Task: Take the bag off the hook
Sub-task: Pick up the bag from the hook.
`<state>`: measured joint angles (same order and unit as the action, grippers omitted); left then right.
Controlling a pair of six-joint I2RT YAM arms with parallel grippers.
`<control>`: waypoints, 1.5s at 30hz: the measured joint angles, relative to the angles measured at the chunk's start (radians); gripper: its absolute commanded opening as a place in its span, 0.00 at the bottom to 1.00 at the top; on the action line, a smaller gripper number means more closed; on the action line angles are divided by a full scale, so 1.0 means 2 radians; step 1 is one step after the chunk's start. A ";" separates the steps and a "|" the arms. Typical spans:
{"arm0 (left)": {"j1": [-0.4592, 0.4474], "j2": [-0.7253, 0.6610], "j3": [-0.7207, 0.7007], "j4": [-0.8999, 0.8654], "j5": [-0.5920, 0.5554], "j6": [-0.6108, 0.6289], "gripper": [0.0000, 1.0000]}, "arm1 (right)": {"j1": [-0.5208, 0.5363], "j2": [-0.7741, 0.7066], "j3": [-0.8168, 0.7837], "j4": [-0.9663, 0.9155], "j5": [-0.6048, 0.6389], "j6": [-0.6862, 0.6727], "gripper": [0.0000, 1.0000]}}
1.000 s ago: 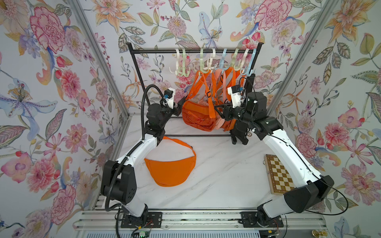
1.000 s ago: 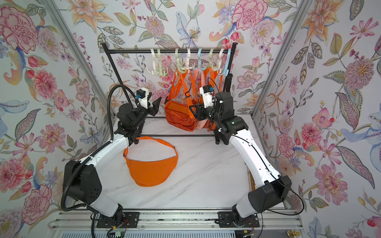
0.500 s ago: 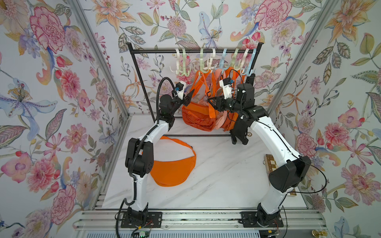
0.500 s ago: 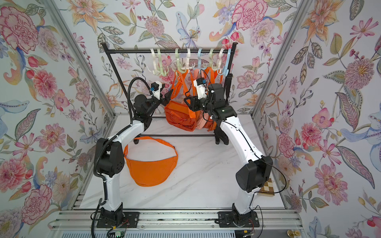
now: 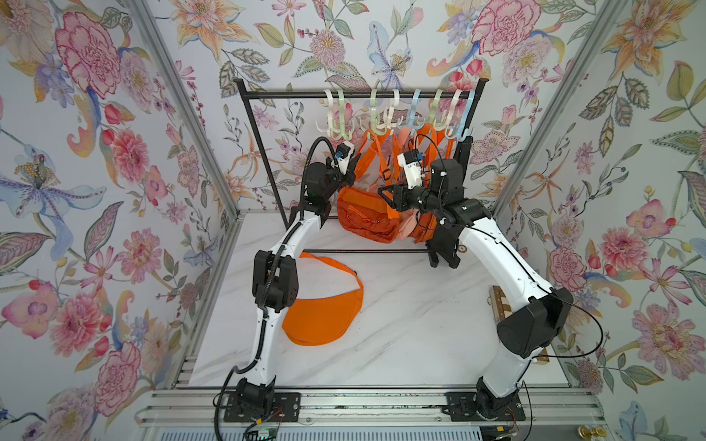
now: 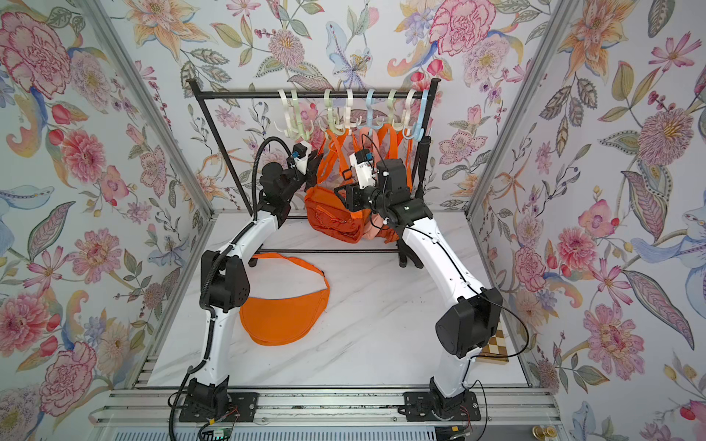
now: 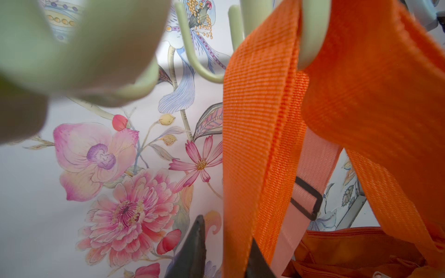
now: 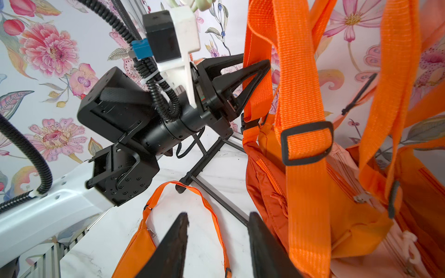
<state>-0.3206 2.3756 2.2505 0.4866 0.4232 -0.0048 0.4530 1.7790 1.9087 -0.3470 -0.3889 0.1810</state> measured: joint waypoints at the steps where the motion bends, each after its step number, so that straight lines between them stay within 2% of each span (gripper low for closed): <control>1: -0.002 0.000 0.002 -0.004 -0.006 0.003 0.00 | 0.001 -0.002 -0.001 0.000 0.002 -0.002 0.47; 4: -0.006 0.000 0.003 -0.008 -0.020 0.012 0.00 | 0.002 -0.006 -0.001 0.003 0.008 -0.011 0.54; 8: -0.013 -0.007 -0.019 0.000 -0.031 0.023 0.00 | -0.001 0.002 0.014 0.001 0.014 -0.014 0.56; 14: -0.017 -0.037 -0.065 0.004 -0.033 0.030 0.00 | -0.020 0.076 0.128 -0.004 0.013 -0.014 0.57; 22: -0.020 -0.067 -0.067 0.004 -0.033 0.035 0.00 | -0.027 0.185 0.264 -0.036 0.006 -0.008 0.60; 25: -0.020 -0.071 -0.067 0.004 -0.032 0.036 0.00 | -0.027 0.212 0.287 -0.045 0.005 -0.002 0.48; 27: -0.020 -0.071 -0.067 0.003 -0.032 0.039 0.00 | -0.027 0.226 0.298 -0.048 0.005 0.001 0.34; 33: -0.020 -0.071 -0.067 0.002 -0.032 0.047 0.00 | -0.027 0.231 0.300 -0.056 0.006 0.007 0.00; 45: -0.020 -0.074 -0.061 -0.019 -0.050 0.047 0.00 | -0.013 0.211 0.299 -0.057 0.028 -0.001 0.00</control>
<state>-0.3603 2.2269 2.1277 0.4492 0.3225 0.0902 0.4278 2.2013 2.5057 -0.4610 -0.3325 0.1787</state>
